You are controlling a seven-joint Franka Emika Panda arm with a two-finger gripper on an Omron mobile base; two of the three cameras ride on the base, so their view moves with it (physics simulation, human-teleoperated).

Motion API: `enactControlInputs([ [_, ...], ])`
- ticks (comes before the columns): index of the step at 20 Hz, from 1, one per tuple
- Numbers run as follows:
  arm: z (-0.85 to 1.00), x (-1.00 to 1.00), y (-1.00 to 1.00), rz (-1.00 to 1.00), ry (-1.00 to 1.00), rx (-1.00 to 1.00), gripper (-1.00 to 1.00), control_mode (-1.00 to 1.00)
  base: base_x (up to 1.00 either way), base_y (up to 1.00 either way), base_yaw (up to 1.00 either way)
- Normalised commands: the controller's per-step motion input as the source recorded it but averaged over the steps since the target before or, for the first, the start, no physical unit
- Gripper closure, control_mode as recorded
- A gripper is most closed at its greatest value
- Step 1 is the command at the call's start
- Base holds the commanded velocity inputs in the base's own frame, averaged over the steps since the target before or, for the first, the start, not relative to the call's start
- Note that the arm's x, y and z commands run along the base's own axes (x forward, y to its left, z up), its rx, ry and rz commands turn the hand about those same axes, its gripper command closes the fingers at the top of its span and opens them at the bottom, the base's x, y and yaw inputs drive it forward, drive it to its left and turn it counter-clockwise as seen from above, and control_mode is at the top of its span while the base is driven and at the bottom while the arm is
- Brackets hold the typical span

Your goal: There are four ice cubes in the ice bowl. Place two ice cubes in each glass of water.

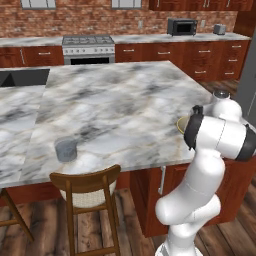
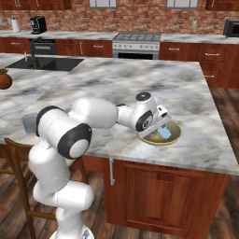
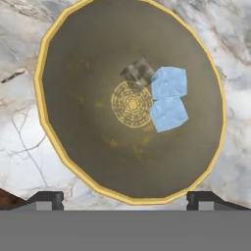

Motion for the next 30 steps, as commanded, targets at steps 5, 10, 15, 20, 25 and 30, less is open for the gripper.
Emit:
enactControlInputs([
  [5, -0.14, 0.23, -0.11, 0.0, 0.0, 0.03, -1.0, -1.0, 0.0, 0.0, 0.0],
  [10, -0.14, 0.27, 0.0, 0.0, 0.0, 0.0, -1.0, -1.0, 0.0, 0.0, 0.0],
  [15, -0.25, 0.26, 0.0, 0.0, 0.01, 0.0, -1.0, -1.0, 0.0, 0.0, 0.0],
  [20, -0.34, 0.29, 0.0, 0.0, 0.01, 0.0, -1.0, -1.0, 0.0, 0.0, 0.0],
  [25, -0.22, 0.31, -0.05, 0.0, -0.01, 0.0, -1.0, -1.0, 0.0, 0.0, 0.0],
  [30, -0.01, 0.35, -0.28, 0.0, -0.1, 0.0, -1.0, -1.0, 0.0, 0.0, 0.0],
])
